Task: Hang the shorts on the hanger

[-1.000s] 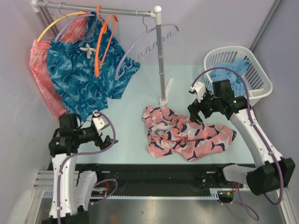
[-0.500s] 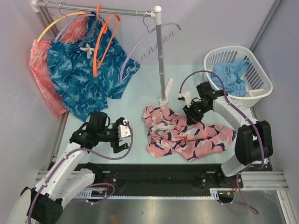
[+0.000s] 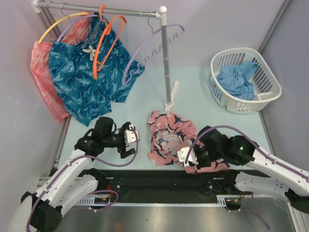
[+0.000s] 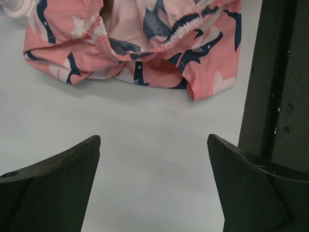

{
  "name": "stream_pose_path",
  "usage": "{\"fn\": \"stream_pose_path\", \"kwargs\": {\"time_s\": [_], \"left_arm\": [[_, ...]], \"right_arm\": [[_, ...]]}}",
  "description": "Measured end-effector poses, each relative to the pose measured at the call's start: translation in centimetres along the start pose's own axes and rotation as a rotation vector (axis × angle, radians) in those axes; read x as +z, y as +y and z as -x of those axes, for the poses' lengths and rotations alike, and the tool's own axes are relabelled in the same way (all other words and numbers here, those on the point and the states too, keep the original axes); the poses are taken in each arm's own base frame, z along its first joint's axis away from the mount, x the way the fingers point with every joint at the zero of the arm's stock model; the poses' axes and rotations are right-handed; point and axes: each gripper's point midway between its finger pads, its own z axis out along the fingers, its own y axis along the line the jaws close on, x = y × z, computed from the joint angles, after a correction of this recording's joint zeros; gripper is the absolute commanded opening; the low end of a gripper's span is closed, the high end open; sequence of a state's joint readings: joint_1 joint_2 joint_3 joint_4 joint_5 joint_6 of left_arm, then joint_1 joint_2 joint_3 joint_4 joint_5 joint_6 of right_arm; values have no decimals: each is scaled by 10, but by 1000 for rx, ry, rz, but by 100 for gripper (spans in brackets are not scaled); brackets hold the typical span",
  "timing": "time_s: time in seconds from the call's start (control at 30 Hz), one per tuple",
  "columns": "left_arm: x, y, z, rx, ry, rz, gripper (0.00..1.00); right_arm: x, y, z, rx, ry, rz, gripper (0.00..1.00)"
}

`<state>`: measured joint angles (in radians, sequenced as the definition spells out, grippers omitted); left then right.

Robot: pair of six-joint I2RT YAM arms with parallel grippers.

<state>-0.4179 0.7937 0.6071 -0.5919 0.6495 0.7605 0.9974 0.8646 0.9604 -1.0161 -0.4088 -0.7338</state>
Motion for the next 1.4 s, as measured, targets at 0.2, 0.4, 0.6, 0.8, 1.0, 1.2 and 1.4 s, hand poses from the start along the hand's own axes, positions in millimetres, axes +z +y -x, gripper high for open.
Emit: {"fn": "stream_pose_path", "kwargs": {"time_s": [0.2,0.4,0.6,0.8,1.0,1.2,1.4], "left_arm": [[18,-12,11,84,-5,-56,92],[43,-21,16,116,7,-103,88],[65,-5,31,33,52,-89,75],[101,35,88,95,40,21,74],[149,50,79,124,146,57,70],[176,64,27,149,338,113,49],[166,85,32,161,370,197,14]], "right_arm": [[26,31,-60,-30,217,104,0],[29,40,-69,-103,257,136,0],[30,35,-73,-110,273,104,0],[26,25,-70,-95,256,32,0],[19,15,-69,-91,248,-55,0],[10,9,-68,-85,237,-119,0],[6,4,-74,-87,266,-149,0]]}}
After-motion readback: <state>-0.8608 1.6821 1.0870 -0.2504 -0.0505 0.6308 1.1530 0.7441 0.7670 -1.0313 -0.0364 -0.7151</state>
